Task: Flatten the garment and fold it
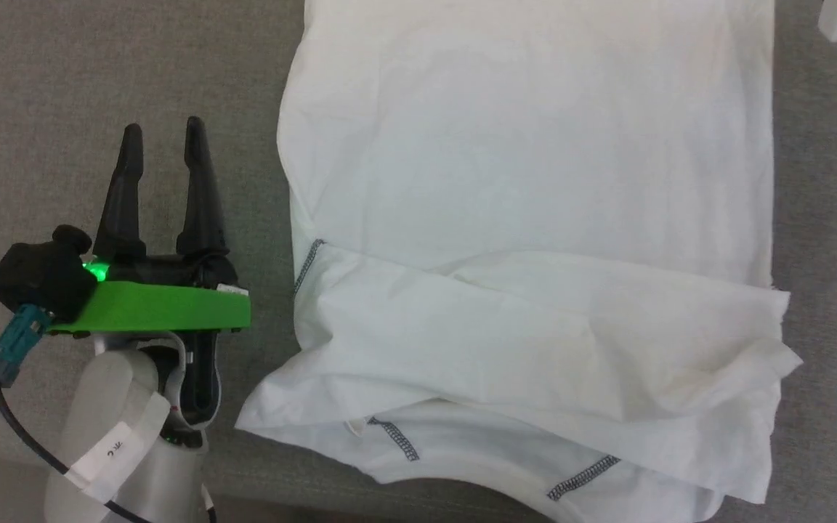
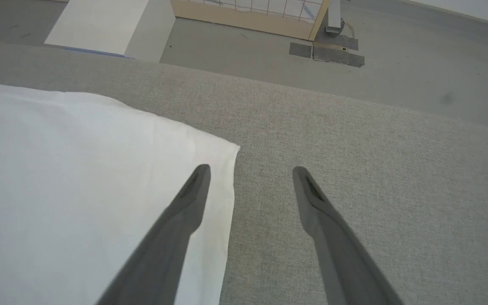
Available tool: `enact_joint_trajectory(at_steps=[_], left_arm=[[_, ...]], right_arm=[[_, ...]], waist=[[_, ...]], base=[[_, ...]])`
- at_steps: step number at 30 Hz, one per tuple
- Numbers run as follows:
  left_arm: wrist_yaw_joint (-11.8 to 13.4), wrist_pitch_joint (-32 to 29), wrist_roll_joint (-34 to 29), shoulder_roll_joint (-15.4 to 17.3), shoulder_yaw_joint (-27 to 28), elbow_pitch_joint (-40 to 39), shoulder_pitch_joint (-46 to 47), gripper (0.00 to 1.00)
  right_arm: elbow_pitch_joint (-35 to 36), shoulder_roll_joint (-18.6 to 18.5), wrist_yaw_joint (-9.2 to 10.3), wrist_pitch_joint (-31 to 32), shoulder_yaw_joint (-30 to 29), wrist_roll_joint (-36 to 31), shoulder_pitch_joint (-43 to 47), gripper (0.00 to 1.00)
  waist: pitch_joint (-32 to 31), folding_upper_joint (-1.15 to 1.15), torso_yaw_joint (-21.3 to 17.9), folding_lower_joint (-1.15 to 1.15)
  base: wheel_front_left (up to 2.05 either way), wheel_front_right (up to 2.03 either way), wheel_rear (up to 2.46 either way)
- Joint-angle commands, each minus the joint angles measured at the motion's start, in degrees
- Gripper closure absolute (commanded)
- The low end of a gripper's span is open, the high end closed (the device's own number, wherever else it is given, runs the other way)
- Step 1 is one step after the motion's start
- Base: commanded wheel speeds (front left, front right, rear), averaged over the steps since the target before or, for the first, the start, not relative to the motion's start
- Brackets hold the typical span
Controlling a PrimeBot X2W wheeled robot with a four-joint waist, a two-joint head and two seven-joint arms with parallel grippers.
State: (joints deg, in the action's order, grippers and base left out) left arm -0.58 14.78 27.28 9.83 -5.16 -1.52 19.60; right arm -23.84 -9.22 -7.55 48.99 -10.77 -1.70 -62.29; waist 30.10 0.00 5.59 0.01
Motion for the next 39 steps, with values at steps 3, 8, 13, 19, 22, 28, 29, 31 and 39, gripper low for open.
enact_joint_trajectory(at_steps=[3,8,13,19,22,28,29,31,39], left_arm=[[-1.4,0.2,-1.3,-1.4,0.8,-0.6,1.5,0.00],[-2.9,0.2,-2.6,-3.2,2.1,-0.6,1.8,0.00],[-4.0,0.2,-3.5,-4.4,2.8,0.0,1.8,0.00],[-5.1,0.2,-3.9,-5.3,3.3,1.1,1.9,0.00],[-5.7,0.2,-3.8,-5.4,3.0,1.9,2.4,0.00],[-6.5,-2.2,-2.1,-2.0,1.2,3.4,7.7,0.00],[-6.6,-3.7,-1.5,-1.1,0.8,3.7,9.5,0.00],[-6.7,-6.7,-0.4,0.6,0.0,4.3,13.6,0.00],[-6.9,-23.3,4.5,5.6,-3.8,14.1,34.3,0.00]], right_arm=[[-1.9,-0.6,0.06,1.6,-0.2,-3.3,-2.8,0.00],[-3.8,-1.0,0.06,2.0,1.2,-5.8,-4.2,0.00],[-5.3,-1.3,0.06,2.0,2.0,-6.4,-4.1,0.00],[-5.9,-1.9,0.06,3.2,2.1,-6.0,-4.0,1.00],[-5.4,-1.9,0.06,2.1,2.3,-5.5,-4.4,1.00],[-5.2,-1.3,0.06,-1.4,5.4,-2.5,-4.8,1.00],[-5.3,-1.3,0.06,-2.0,6.2,-1.9,-4.7,1.00],[-5.5,-1.2,0.06,-2.7,7.5,-0.8,-4.7,1.00],[-4.8,0.2,0.06,-4.9,12.0,3.2,-5.7,1.00]], waist=[[6.7,0.00,5.6,-0.01],[8.3,0.00,6.9,-0.01],[8.7,0.00,7.2,-0.01],[8.5,0.00,7.1,-0.01],[8.0,0.00,6.7,-0.01],[5.7,0.00,4.7,-0.01],[5.3,0.00,4.2,-0.01],[4.7,0.00,3.5,-0.01],[6.5,0.00,-0.5,-0.01]], base=[[0.00,0.00,0.00],[0.00,0.00,0.00],[0.00,0.00,0.00],[0.00,0.00,0.00],[0.00,0.00,0.00],[0.00,0.00,0.00],[0.00,0.00,0.00],[0.00,0.00,0.00],[0.00,0.00,0.00]])
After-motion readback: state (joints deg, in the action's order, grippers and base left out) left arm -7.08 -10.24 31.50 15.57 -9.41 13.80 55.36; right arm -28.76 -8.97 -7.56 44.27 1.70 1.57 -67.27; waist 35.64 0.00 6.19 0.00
